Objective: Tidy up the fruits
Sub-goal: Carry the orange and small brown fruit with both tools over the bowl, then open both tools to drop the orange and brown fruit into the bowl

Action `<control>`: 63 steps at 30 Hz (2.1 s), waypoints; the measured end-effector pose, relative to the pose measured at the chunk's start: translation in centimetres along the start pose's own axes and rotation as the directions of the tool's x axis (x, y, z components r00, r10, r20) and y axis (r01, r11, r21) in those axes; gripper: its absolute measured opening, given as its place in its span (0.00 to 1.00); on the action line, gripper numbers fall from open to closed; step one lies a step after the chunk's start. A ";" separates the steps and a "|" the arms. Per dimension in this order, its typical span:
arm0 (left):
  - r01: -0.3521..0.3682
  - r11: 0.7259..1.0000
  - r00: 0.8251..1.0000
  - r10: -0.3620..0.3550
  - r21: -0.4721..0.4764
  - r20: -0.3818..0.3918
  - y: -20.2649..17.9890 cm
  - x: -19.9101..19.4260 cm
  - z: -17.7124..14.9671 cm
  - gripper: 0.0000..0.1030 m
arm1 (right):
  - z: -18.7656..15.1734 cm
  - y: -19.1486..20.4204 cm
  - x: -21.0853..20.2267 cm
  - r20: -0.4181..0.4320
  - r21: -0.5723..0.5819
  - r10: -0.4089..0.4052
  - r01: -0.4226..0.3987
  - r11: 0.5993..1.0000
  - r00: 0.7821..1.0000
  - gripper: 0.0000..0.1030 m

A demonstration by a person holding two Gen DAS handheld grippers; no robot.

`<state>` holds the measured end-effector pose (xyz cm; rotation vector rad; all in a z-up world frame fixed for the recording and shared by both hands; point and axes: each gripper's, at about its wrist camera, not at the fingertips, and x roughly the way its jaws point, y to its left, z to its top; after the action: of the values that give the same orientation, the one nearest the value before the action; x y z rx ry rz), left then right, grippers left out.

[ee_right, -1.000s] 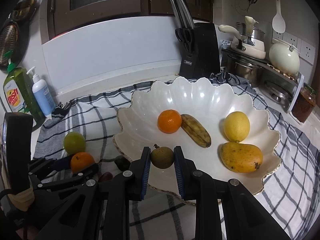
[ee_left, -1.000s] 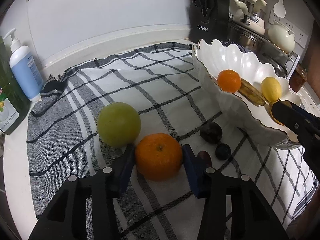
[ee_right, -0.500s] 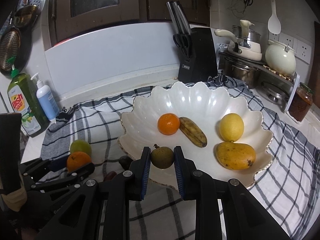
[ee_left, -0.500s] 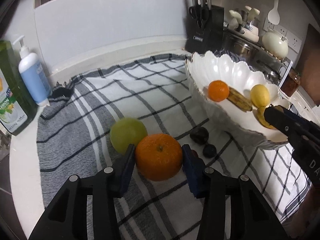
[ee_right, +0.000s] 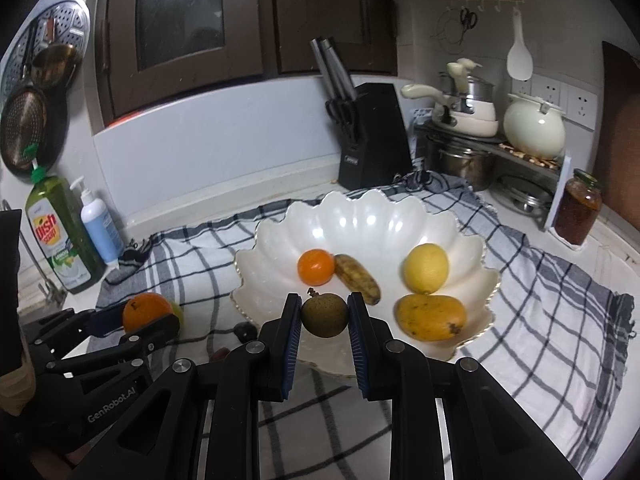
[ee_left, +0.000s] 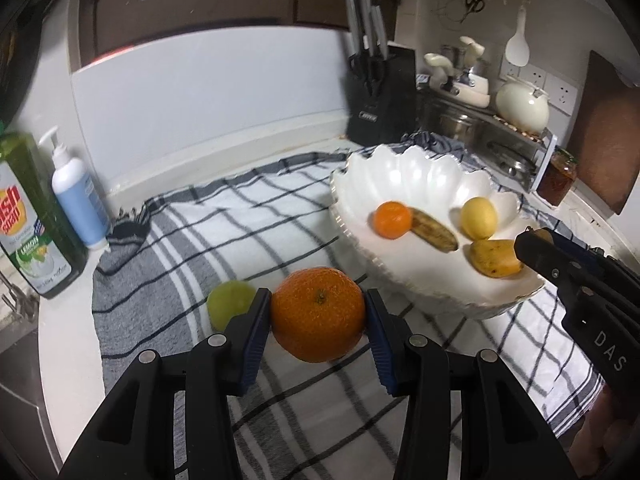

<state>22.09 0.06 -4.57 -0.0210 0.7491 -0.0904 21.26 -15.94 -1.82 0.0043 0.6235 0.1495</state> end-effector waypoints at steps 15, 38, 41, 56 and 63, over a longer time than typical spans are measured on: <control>0.046 0.996 0.996 -0.052 0.075 0.070 -4.9 -0.4 3.7 0.44 | 1.4 -4.9 -1.2 0.037 0.065 -0.079 0.077 0.995 0.996 0.24; 0.074 0.993 0.997 -0.072 0.092 -0.025 -6.5 7.0 5.0 0.44 | 0.6 -7.8 5.4 -0.087 0.102 -0.049 0.058 0.993 0.995 0.24; 0.074 0.993 0.997 -0.071 0.087 -0.039 -6.4 7.7 4.8 0.45 | 0.4 -7.5 6.1 -0.104 0.096 -0.034 0.045 0.994 0.994 0.24; 0.043 0.993 0.998 -0.038 0.108 -0.047 -6.6 7.5 4.1 0.70 | -0.2 -8.2 6.3 -0.123 0.136 -0.049 0.065 0.988 0.991 0.60; -0.007 0.995 1.000 0.008 0.100 -0.016 -6.1 5.8 4.2 0.88 | -0.3 -8.5 5.0 -0.108 0.157 -0.110 0.126 0.979 0.988 0.76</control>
<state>28.73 -6.61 -5.13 0.0778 0.7603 -0.1208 26.26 -23.63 -5.39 0.1191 0.7319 -0.0175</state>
